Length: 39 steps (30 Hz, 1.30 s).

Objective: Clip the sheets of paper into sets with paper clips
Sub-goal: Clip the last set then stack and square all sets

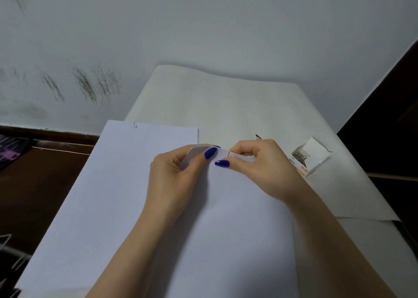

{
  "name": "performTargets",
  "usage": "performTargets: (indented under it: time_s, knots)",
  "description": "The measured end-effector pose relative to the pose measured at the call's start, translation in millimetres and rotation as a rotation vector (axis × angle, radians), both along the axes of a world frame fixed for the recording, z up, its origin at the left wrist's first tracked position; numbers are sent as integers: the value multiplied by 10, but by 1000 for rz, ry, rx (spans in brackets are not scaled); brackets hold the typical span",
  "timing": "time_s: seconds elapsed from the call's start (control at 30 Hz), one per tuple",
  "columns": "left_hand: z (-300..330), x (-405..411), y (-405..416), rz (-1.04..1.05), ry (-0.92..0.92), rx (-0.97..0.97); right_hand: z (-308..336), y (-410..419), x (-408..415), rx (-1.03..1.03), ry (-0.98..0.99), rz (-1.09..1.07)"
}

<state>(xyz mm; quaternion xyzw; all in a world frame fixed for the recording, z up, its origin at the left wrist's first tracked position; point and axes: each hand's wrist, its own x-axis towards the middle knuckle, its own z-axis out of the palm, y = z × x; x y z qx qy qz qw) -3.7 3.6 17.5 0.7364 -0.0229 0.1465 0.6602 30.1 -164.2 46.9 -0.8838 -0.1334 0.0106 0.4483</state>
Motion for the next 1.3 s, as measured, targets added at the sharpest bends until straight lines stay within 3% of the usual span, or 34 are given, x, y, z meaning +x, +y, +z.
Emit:
performTargets:
  time_s: [0.37, 0.57, 0.67, 0.8, 1.0, 1.1, 1.3]
  knots:
    - [-11, 8, -4, 6, -7, 56, 18, -26, -16, -107, 85, 23]
    - [-3, 64, 105, 108, -6, 5, 6, -152, 23, -209, -3, -98]
    - [4, 91, 197, 169, 7, -30, 14, -332, 53, -119, 15, -191]
    - [-19, 125, 312, 281, 40, -37, -11, -490, 53, 182, 132, -189]
    - [-53, 151, 435, 397, 9, -119, -58, -623, 22, -159, 408, 27]
    - [-73, 161, 503, 468, -19, -157, -77, -627, -31, -194, 524, 160]
    - [-23, 173, 501, 570, -67, -67, -161, -473, 8, -59, 349, -10]
